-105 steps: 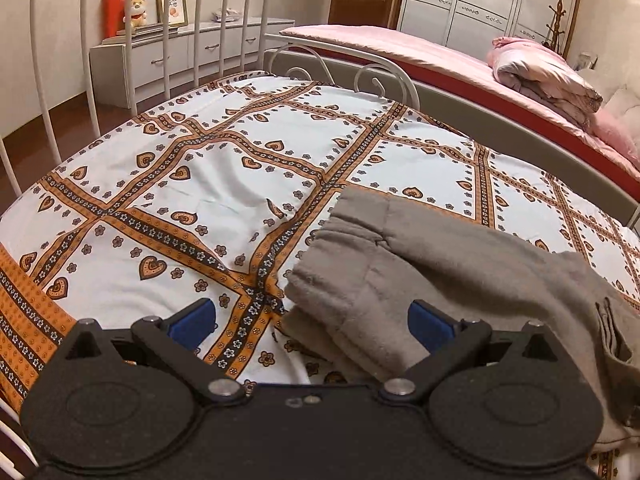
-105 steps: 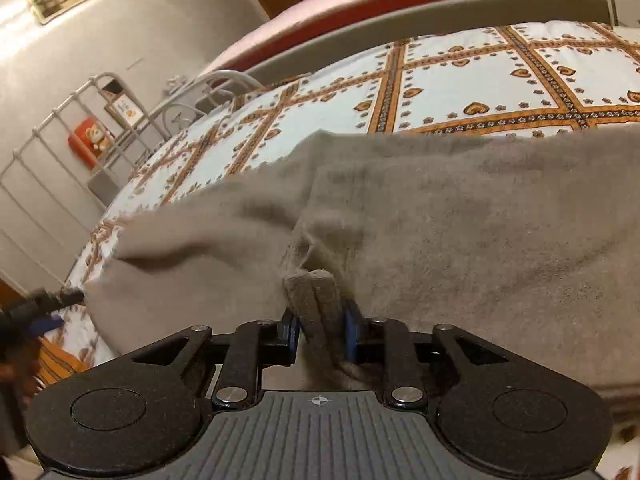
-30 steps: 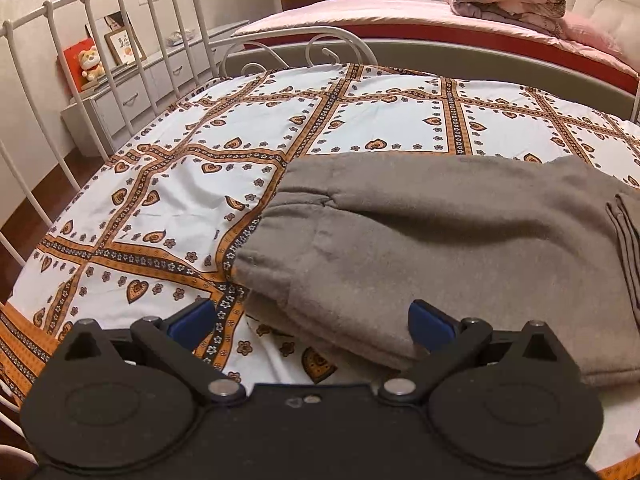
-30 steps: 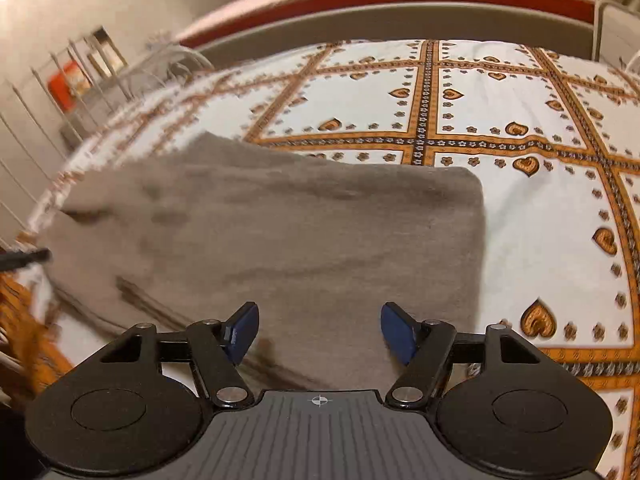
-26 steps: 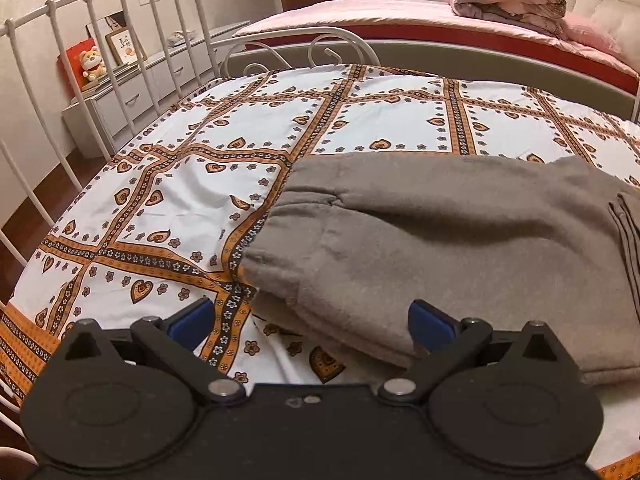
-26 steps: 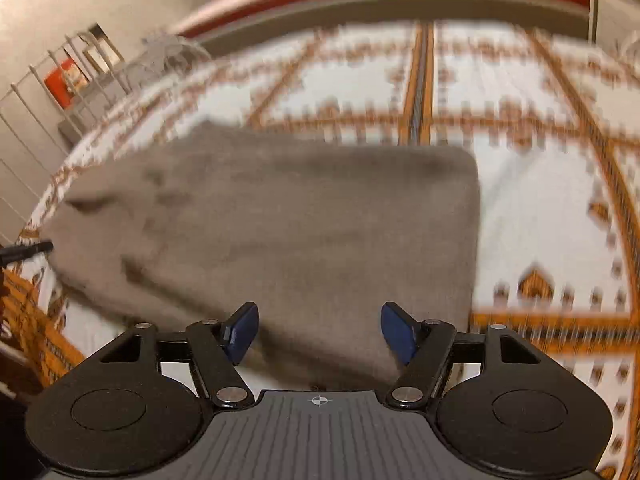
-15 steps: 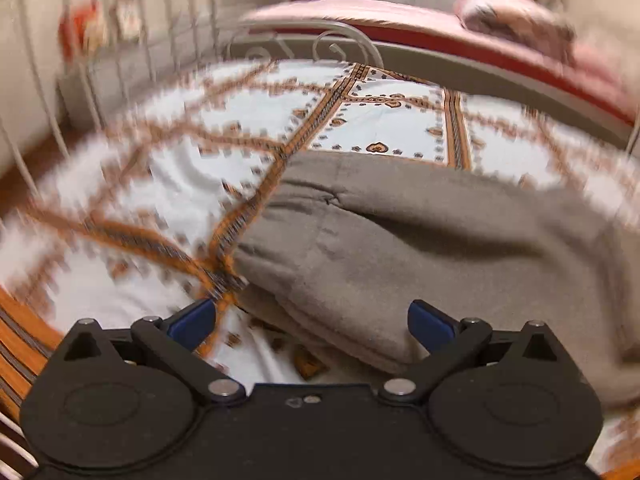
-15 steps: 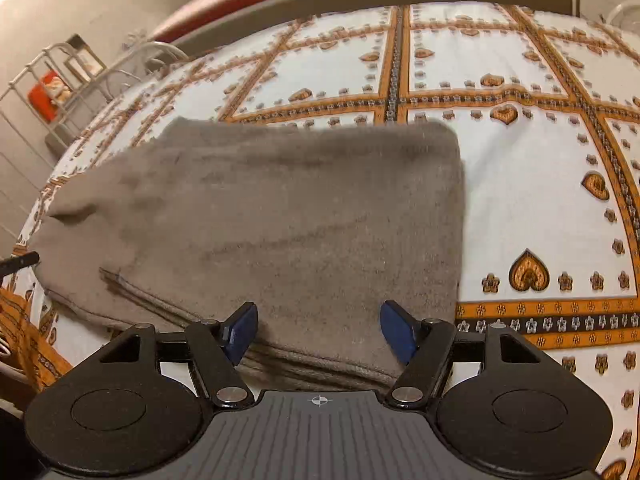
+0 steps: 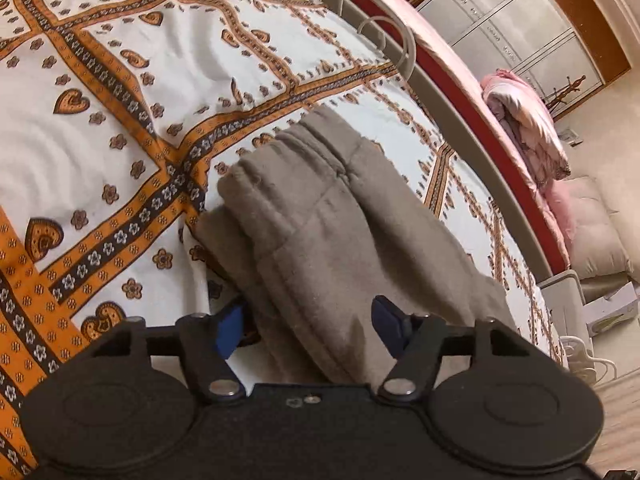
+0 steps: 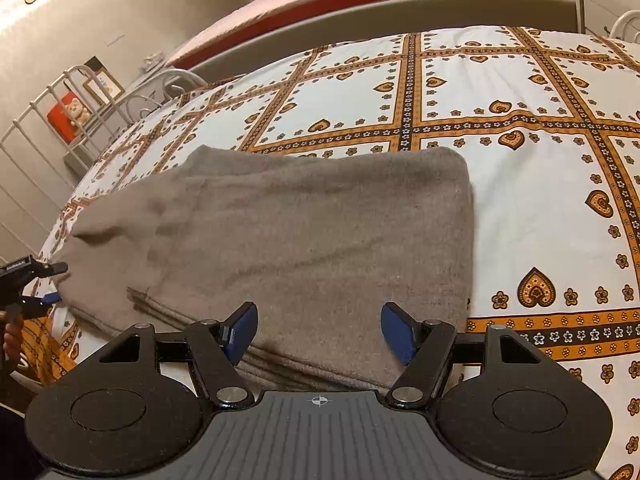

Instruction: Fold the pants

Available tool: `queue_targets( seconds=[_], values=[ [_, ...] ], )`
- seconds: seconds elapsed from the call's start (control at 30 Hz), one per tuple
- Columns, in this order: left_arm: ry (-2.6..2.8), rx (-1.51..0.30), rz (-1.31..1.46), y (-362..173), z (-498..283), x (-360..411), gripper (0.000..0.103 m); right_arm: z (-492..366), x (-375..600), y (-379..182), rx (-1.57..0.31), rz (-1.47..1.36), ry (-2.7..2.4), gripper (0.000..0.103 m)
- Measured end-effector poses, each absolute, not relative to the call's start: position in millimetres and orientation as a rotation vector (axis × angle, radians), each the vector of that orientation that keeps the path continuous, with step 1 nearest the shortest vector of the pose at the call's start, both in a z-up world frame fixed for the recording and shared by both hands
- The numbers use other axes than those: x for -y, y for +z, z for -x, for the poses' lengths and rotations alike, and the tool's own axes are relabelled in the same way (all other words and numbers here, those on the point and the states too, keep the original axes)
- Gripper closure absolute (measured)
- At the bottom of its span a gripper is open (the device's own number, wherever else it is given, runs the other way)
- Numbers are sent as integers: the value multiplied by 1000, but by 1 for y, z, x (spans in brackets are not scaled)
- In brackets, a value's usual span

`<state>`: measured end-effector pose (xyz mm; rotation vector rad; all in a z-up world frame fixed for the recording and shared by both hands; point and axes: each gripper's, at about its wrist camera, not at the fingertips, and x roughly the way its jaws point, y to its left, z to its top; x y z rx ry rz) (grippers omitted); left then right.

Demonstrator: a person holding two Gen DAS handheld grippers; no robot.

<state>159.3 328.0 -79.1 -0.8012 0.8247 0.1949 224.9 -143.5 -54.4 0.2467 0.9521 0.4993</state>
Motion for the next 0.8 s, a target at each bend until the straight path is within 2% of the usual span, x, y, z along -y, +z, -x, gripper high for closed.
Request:
queue_targets(
  seconds=[0.47,0.53,0.57,0.6,0.67,0.73,0.8],
  values=[
    [192,-740,781,-94,-176,-337,44,-245,139,-50,-858,-176,389,35],
    [171,-722,750,-93,-181,-334,35,-258,133,-67,-942,-131,360,35],
    [151,-718,738,-93,-183,-332,25,-259,130,-70,-939,-100,362,35],
    [140,-717,728,-92,-185,-330,20,-257,126,-67,-921,-73,359,35],
    [141,-717,689,-91,-188,-325,21,-250,124,-57,-865,-78,388,35],
    [149,-722,664,-92,-190,-323,28,-244,123,-50,-820,-97,431,35],
    [178,-727,655,-93,-192,-326,47,-242,121,-49,-812,-96,427,35]
  ],
)
